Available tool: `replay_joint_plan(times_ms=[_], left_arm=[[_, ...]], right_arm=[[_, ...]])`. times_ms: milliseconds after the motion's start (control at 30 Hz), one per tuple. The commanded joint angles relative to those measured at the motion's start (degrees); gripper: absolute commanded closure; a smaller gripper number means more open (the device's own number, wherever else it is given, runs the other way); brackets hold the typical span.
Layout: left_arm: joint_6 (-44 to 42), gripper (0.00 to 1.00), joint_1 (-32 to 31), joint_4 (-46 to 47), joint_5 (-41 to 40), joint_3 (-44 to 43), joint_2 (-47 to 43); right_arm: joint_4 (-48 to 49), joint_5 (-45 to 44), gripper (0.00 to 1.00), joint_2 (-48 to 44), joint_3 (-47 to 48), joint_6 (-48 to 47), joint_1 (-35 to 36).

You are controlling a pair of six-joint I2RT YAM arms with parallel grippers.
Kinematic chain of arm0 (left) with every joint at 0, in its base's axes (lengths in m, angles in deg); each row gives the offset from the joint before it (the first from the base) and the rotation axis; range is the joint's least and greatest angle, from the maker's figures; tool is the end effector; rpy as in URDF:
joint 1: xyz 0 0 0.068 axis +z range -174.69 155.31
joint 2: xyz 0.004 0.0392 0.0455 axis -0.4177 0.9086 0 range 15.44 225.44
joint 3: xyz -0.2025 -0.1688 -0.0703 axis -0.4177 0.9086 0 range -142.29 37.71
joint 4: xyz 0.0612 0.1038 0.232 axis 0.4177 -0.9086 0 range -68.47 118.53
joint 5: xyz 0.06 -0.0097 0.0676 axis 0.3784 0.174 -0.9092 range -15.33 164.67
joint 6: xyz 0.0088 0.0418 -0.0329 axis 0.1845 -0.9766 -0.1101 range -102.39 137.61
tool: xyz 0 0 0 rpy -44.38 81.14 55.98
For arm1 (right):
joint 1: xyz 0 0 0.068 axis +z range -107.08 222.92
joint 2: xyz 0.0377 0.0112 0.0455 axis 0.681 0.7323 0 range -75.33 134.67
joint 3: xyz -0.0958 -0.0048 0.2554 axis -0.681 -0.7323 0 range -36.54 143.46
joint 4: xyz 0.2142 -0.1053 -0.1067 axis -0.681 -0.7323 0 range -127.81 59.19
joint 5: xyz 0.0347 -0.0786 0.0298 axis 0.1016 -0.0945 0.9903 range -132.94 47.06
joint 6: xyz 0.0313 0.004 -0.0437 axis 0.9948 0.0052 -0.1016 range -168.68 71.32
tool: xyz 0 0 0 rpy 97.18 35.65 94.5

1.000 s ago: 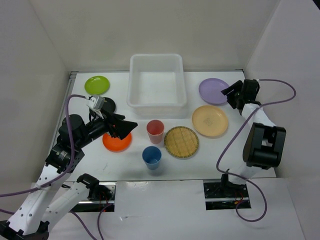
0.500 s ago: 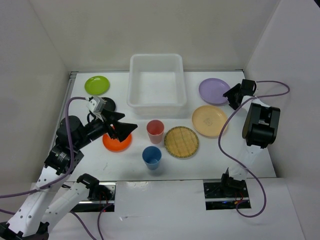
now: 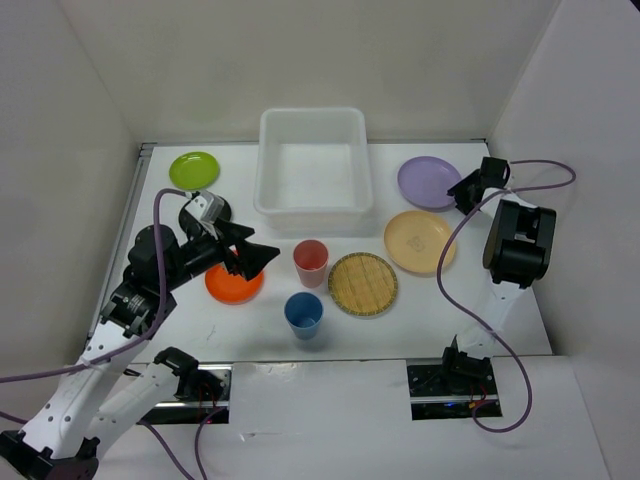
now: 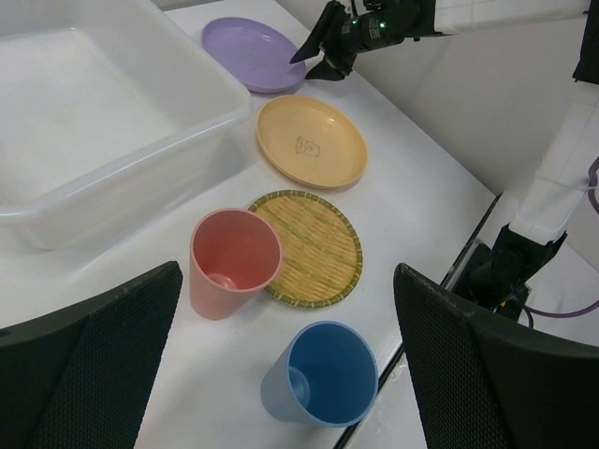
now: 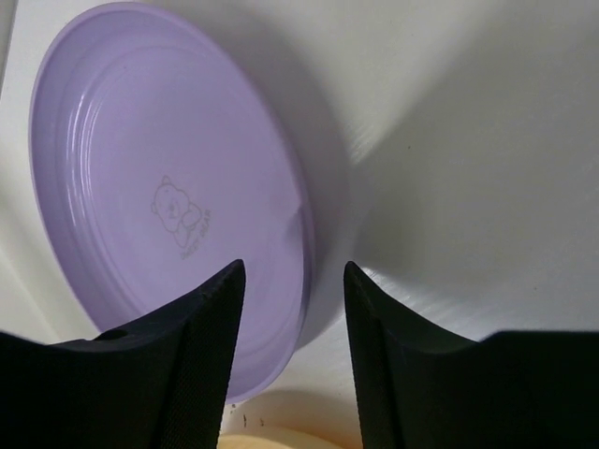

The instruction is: Place the mixed dishes into the plastic bin

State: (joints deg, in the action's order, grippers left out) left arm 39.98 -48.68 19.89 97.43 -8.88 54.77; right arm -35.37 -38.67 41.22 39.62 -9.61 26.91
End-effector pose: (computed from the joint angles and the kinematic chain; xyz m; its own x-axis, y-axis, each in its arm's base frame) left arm 0.1388 -0.0768 0.3686 -0.2976 -0.2516 -0.9209 0.6650 0.6375 -0.3891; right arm 0.4246 -0.1191 0.1593 -0.3857 0.7646 -0.5163 0.6022 0.6326 0.4870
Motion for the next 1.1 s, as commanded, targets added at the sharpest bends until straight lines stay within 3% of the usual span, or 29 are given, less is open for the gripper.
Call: replay_joint_plan(times_ms=[0,233,500,800,1067], left_arm=[[-2.16,0.00,-0.01,2.93,0.18,-0.17,-0.04],[-1.10,0.00,-0.01,2.93,-1.66,-0.17,-0.65],[-1.10,0.00,-0.01,2.93,-2.90,-0.17,-1.19],[-1.10,0.00,-0.01,2.40,-3.96,-0.17,-1.19],[-1.10,0.00,-0.01,2.40,-4.57,-0.17,-0.57]], right_arm=[[-0.27,-0.50,0.49,1.92,2.94,-0.66,-0.16],[-0.28,0.03,0.57,3.59,4.08,-0.66,-0.16],[-1.85,-0.49,0.99,3.60,5.75,-0.13,0.45],[-1.86,-5.59,1.00,-9.04,4.08,2.06,2.12],[-1.24,-3.49,1.00,-20.48,6.01,2.16,4.40]])
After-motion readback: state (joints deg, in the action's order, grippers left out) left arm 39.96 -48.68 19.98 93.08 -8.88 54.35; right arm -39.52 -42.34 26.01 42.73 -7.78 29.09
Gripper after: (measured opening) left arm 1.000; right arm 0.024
